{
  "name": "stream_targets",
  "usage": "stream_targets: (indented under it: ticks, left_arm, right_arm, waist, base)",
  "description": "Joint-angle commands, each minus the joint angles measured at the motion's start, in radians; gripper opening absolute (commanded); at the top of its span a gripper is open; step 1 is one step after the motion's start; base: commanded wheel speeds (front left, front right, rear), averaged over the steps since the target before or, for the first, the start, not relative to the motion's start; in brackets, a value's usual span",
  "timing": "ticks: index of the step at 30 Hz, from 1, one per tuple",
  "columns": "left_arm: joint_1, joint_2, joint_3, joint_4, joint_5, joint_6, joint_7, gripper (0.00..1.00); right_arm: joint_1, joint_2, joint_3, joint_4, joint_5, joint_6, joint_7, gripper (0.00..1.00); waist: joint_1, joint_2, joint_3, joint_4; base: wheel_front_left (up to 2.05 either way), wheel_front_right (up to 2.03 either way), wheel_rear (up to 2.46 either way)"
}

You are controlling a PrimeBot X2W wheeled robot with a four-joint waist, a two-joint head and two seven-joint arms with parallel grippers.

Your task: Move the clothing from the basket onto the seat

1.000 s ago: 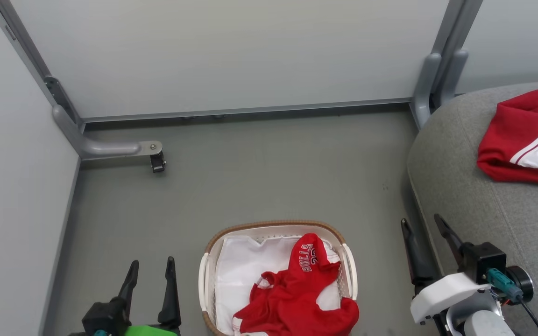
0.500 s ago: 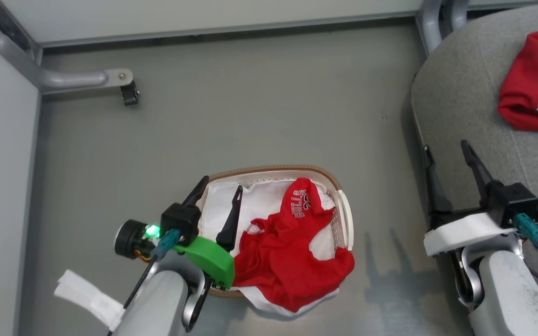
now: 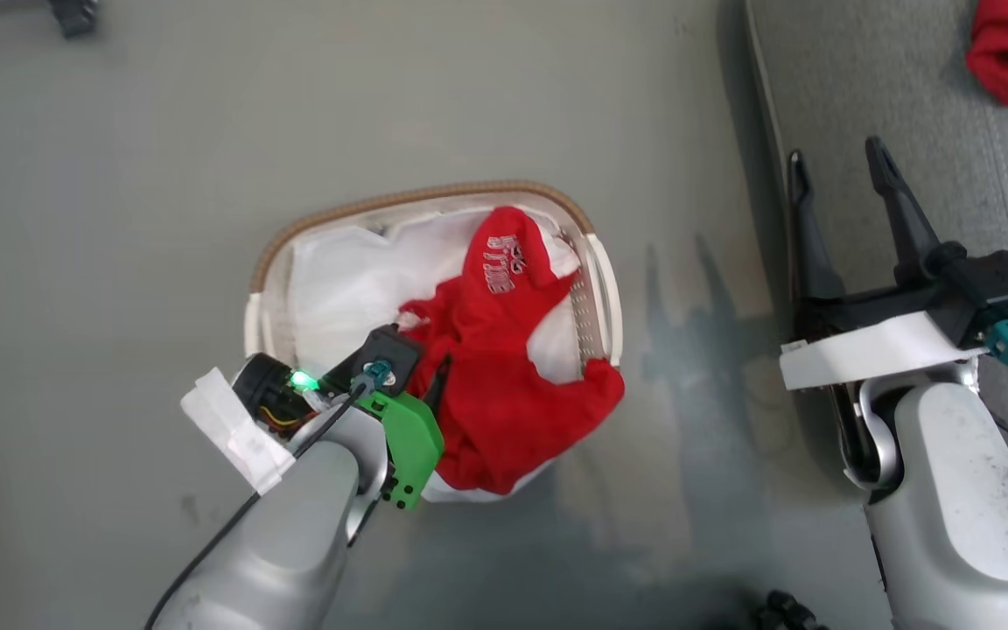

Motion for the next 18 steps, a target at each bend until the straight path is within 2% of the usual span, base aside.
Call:
stream_targets:
  ticks: [1, 6, 15, 18]
  left_arm:
    - [-0.04, 0.01, -0.006, 0.027, 0.016, -0.001, 0.002, 1.0]
    - [-0.108, 0.022, -0.001, 0.122, 0.012, 0.015, 0.005, 1.0]
    - [-0.222, 0.038, 0.01, 0.225, -0.007, 0.009, -0.007, 1.0]
    - [-0.245, 0.043, 0.013, 0.253, -0.013, 0.026, -0.008, 1.0]
  right_arm:
    - [-0.017, -0.001, 0.011, -0.01, 0.009, -0.001, -0.005, 1.0]
    - [-0.03, -0.001, 0.036, -0.032, 0.032, -0.001, -0.005, 1.0]
    - [-0.062, -0.001, 0.043, -0.052, 0.055, -0.001, -0.005, 1.0]
    - [-0.064, -0.001, 0.045, -0.058, 0.062, -0.001, -0.005, 1.0]
  waist:
    - [-0.0001, 0.0, 0.162, -0.114]
    - [-0.0001, 0.0, 0.235, -0.148]
    - [-0.0001, 0.0, 0.337, -0.189]
    - [-0.0001, 0.0, 0.354, -0.194]
  base:
    - [0.0, 0.0, 0.0]
    - [0.0, 0.0, 0.0]
    - [0.0, 0.0, 0.0]
    - [0.0, 0.0, 0.0]
